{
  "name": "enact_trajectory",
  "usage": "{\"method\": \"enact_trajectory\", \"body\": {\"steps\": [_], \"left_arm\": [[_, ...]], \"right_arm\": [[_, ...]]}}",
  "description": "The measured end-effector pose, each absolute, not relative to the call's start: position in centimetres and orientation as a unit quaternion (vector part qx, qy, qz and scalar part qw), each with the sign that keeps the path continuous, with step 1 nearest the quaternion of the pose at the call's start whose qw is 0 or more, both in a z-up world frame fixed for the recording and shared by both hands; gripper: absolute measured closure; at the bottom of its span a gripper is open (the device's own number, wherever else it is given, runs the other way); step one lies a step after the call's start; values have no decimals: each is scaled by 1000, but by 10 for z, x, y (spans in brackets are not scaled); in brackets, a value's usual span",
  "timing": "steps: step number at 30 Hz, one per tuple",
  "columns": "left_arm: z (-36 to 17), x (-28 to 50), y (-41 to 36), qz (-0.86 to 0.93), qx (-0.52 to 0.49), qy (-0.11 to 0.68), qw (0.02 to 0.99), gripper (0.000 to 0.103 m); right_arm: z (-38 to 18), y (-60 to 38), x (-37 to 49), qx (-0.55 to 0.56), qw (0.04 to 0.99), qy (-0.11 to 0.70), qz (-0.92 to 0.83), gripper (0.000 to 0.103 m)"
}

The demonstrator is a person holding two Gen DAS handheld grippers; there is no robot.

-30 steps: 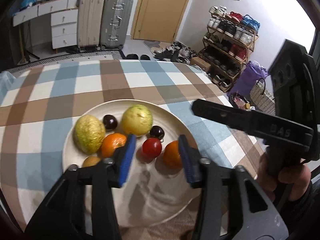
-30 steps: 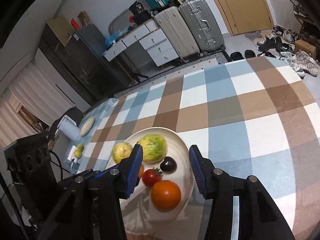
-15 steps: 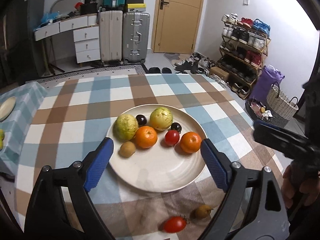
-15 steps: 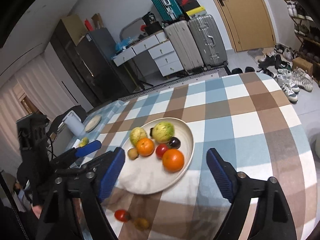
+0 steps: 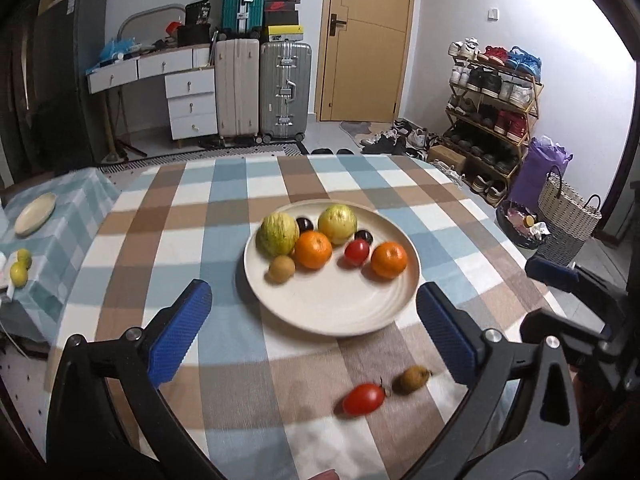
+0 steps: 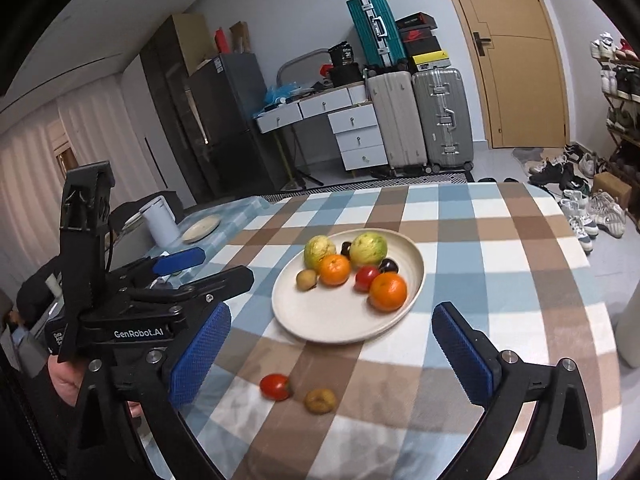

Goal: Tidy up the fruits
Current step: 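Withdraw both tools toward the last tomato and brown bumpy fruit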

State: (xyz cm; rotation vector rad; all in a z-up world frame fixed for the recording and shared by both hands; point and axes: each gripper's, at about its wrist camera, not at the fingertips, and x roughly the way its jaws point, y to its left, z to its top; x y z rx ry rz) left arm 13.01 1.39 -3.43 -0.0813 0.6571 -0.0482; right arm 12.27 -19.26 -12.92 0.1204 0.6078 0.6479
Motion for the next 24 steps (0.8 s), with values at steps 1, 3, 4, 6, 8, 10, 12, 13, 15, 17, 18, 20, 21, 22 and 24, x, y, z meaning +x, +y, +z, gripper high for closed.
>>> {"method": "enact_trajectory", "body": {"steps": [1, 3, 4, 6, 8, 10, 12, 13, 15, 17, 18, 20, 21, 22, 24], "left_arm": [[-38, 125, 15, -24, -43, 324, 945, 1], [-46, 114, 16, -25, -43, 327, 944, 1], [-51, 109, 17, -23, -40, 329, 943, 1], [-62, 99, 20, -17, -37, 336, 941, 1], [-74, 94, 25, -15, -42, 346, 937, 1], [-84, 90, 31, -12, -57, 357, 932, 1], [-93, 87, 37, -12, -68, 363, 929, 1], [-98, 85, 40, -11, -71, 365, 928, 1], [-105, 81, 45, -8, -73, 369, 927, 1], [-111, 79, 51, -4, -77, 373, 925, 1], [-112, 79, 53, -4, -81, 375, 924, 1], [-115, 76, 57, -4, -89, 377, 922, 1], [-115, 76, 58, -4, -90, 377, 922, 1], [-116, 75, 59, -4, -91, 377, 922, 1], [-117, 74, 61, -6, -95, 377, 921, 1]], "right_arm": [[-132, -191, 117, 56, 901, 294, 313, 0], [-138, -187, 109, 45, 901, 298, 311, 0], [-142, -184, 104, 35, 902, 303, 306, 0], [-149, -180, 98, 23, 901, 312, 301, 0], [-157, -175, 94, 16, 898, 323, 299, 0], [-165, -172, 93, 11, 897, 331, 293, 0], [-173, -168, 92, 1, 898, 340, 278, 0], [-178, -165, 92, -2, 896, 347, 278, 0], [-184, -161, 93, -7, 893, 356, 276, 0], [-188, -157, 94, -13, 890, 363, 275, 0], [-190, -156, 96, -14, 890, 365, 272, 0], [-194, -155, 99, -16, 891, 367, 267, 0], [-196, -154, 101, -16, 890, 372, 265, 1], [-197, -153, 103, -15, 889, 375, 264, 2], [-201, -151, 107, -17, 884, 384, 267, 13]]}}
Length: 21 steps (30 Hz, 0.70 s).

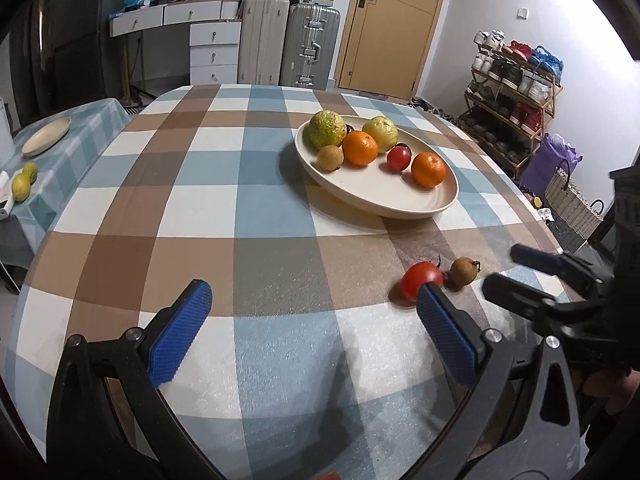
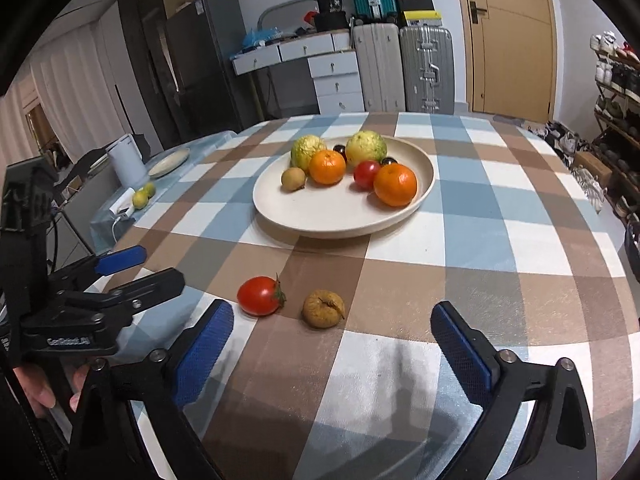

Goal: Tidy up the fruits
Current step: 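Withdraw both tools toward the last tomato and brown bumpy fruit, then grasp the last red tomato with the left tool while the right tool grasps the brown bumpy fruit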

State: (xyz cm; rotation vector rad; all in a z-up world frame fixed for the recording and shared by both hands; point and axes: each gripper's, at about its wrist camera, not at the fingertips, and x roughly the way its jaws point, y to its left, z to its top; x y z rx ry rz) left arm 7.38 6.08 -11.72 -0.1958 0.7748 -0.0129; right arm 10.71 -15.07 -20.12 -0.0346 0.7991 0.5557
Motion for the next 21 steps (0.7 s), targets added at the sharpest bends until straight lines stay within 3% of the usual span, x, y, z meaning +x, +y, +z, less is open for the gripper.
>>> {"method": "enact_trajectory", "body": {"steps": [12, 19, 21], "left_arm": [[-115, 75, 59, -22, -98, 375, 921, 1], [-115, 81, 60, -21, -94, 378, 921, 1], [-115, 82, 60, -22, -92, 378, 921, 1]], "right_arm": [[-216, -140, 122, -22, 868, 414, 273, 46], [-218, -143, 131, -1, 864, 423, 274, 57], [-220, -143, 131, 1, 861, 427, 276, 65]]}}
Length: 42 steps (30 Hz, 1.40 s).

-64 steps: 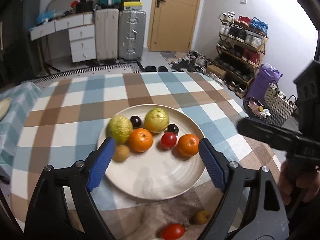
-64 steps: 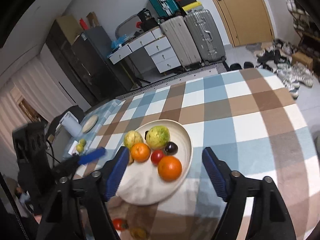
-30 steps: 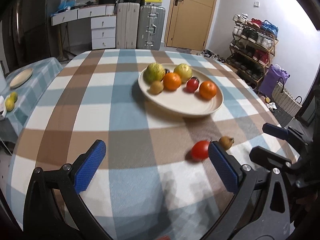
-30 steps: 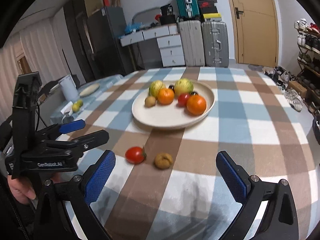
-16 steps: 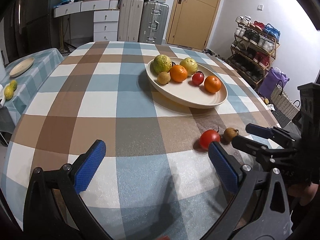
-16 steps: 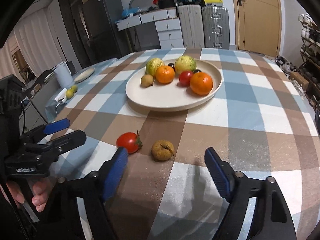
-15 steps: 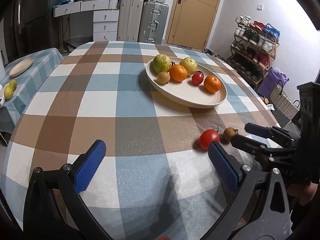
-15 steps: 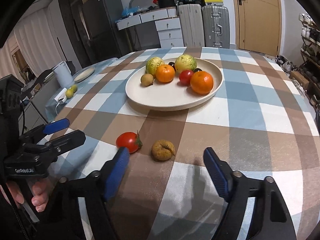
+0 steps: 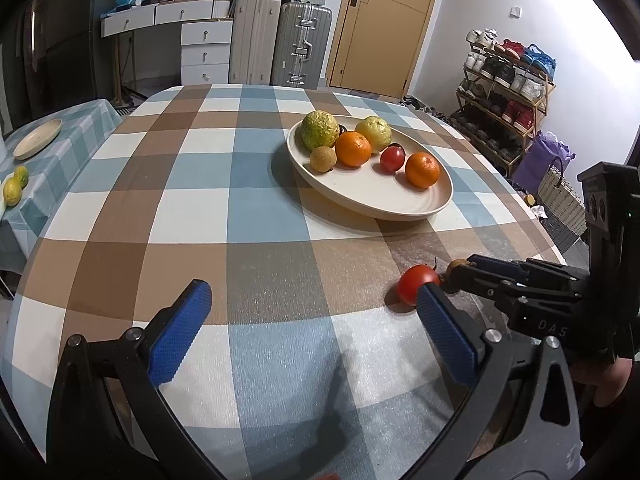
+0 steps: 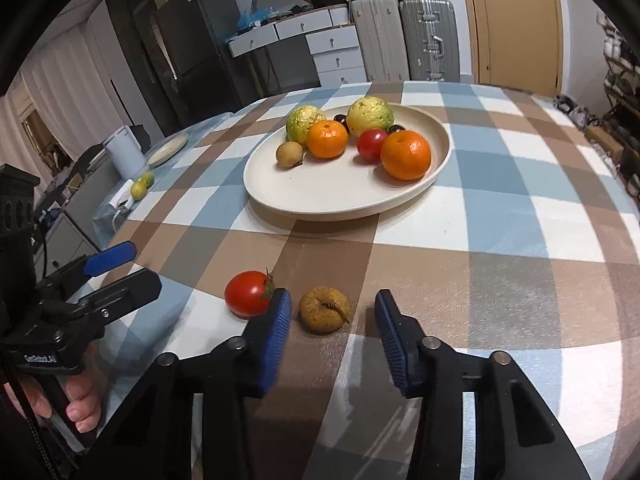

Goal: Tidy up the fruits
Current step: 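Grasp the last red tomato with the left tool while the right tool grasps the brown bumpy fruit, then carry the tomato and brown fruit onto the cream plate and release both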

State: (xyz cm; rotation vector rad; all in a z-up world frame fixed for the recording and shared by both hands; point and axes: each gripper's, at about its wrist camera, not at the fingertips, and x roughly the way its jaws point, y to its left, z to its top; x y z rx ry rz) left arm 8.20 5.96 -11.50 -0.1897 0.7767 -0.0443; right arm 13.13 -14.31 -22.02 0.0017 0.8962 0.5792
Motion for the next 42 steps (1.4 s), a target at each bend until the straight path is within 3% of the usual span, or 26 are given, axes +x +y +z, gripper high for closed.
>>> {"method": "enact_trajectory", "body": {"steps": [4, 25, 28, 31, 34, 36, 37, 42], "left_arm": [[-115, 85, 58, -22, -89, 380, 921, 1], [-130, 125, 11, -92, -55, 431, 896, 3], [-132, 131, 3, -110, -59, 436, 891, 10], [-135, 136, -2, -124, -63, 445, 885, 26], [-138, 139, -3, -132, -67, 454, 879, 44], [-139, 141, -6, -146, -65, 458, 874, 70], [-138, 141, -7, -152, -62, 459, 873, 75], [-136, 140, -4, -171, -77, 459, 869, 76]], "right_arm": [[-221, -142, 132, 3, 857, 430, 283, 75], [-198, -181, 124, 65, 872, 389, 289, 76], [-198, -187, 124, 73, 871, 389, 290, 76], [-198, -192, 124, 79, 871, 388, 290, 76], [-197, -196, 124, 83, 871, 385, 294, 76], [-195, -198, 122, 82, 872, 380, 298, 76], [-194, -199, 122, 81, 873, 376, 298, 76], [-189, -204, 121, 86, 876, 369, 300, 76]]}}
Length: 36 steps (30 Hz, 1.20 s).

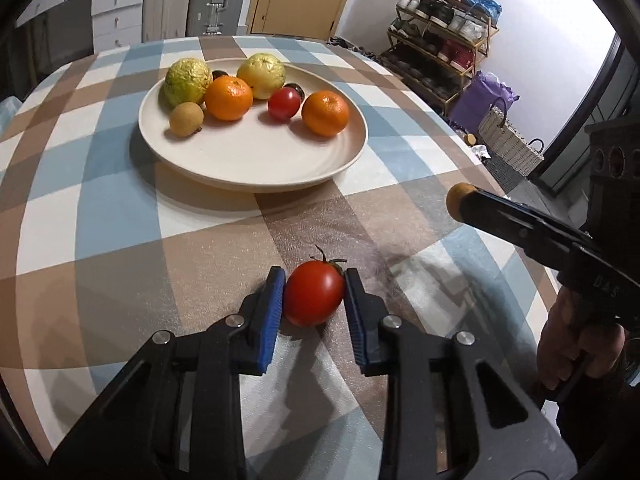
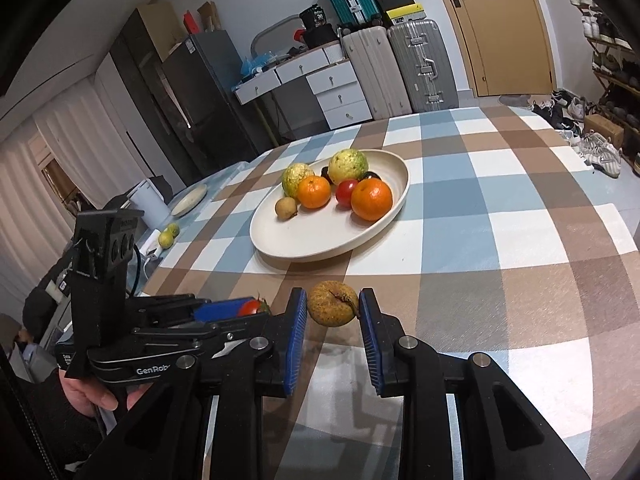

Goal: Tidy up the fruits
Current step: 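Carry the tomato and brown fruit onto the cream plate and release both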

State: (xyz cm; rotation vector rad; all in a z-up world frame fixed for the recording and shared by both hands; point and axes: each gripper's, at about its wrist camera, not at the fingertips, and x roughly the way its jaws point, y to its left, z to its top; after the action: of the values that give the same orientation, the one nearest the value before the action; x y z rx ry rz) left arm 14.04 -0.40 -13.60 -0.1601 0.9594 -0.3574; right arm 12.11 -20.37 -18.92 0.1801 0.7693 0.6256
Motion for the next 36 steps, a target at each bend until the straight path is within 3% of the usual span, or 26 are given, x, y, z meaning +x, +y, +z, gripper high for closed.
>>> {"method": "enact_trajectory", "body": {"steps": [17, 28, 36], "left_arm": [[-99, 192, 7, -165, -74, 411, 894, 76], [-113, 242, 5, -158, -90, 407, 895, 76], [-124, 259, -7, -174, -85, 412, 890, 76]], "right_arm": [[-168, -197, 156, 70, 883, 351, 304, 76], [-152, -176, 221, 8, 893, 339, 296, 76], [-168, -169, 272, 32, 881, 366, 296, 76]]}}
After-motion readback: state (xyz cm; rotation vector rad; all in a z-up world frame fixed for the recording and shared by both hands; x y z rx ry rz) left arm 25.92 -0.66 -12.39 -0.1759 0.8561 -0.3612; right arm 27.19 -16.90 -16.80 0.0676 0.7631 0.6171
